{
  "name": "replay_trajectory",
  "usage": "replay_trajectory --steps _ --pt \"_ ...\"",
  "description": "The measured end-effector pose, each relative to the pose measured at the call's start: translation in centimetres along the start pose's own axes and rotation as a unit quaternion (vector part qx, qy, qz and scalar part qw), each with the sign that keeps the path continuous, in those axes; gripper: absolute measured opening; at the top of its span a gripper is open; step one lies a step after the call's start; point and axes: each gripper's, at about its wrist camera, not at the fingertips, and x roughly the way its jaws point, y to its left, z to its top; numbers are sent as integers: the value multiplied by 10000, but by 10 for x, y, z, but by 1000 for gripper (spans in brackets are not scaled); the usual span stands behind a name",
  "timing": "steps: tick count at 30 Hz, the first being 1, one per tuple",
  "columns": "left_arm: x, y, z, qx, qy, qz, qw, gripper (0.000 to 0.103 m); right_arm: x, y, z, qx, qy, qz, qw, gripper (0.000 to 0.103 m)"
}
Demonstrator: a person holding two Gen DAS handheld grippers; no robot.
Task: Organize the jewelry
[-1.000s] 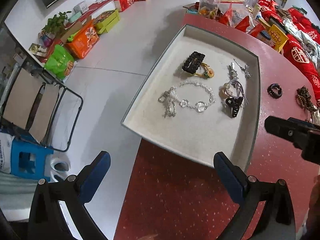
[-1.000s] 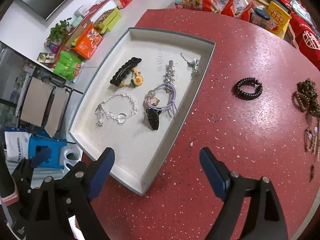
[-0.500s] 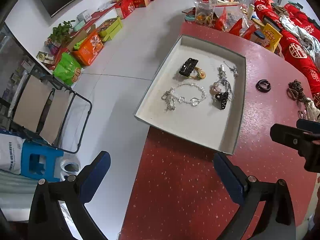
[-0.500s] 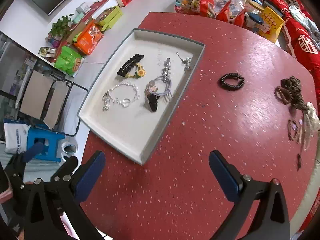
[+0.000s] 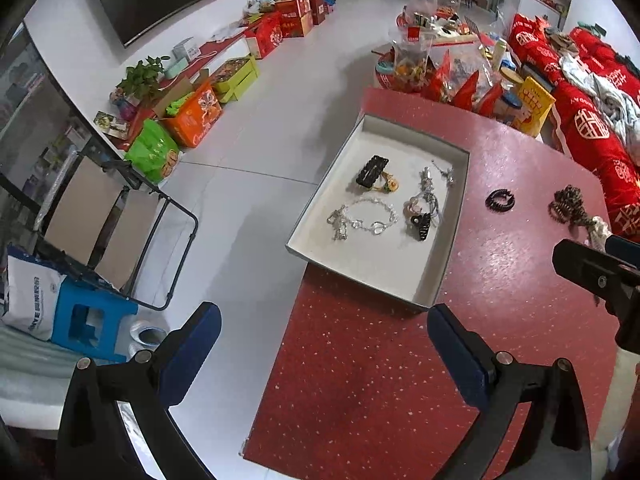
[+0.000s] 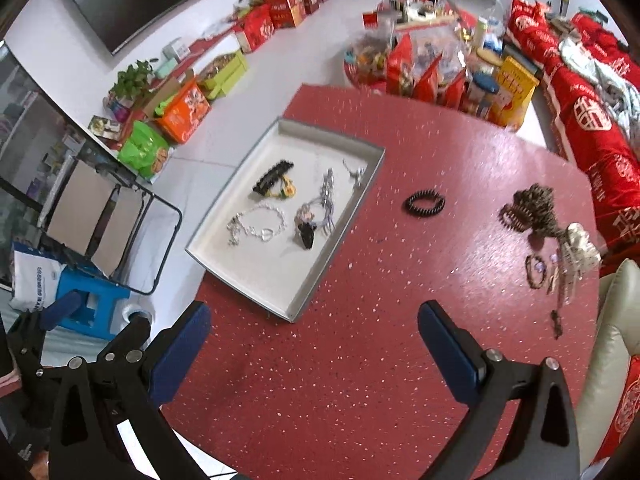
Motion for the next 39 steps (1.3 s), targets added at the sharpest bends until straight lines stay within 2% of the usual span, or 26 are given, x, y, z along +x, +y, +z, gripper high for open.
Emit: replay_trajectory --steps 10,39 --pt "-26 -7 -5 -81 -24 -40 10000 103 -39 13 1 -171 -412 -87 9990 103" --pt "-38 -4 7 -216 -127 57 9997 103 -37 11 8 -299 -378 -194 9987 103"
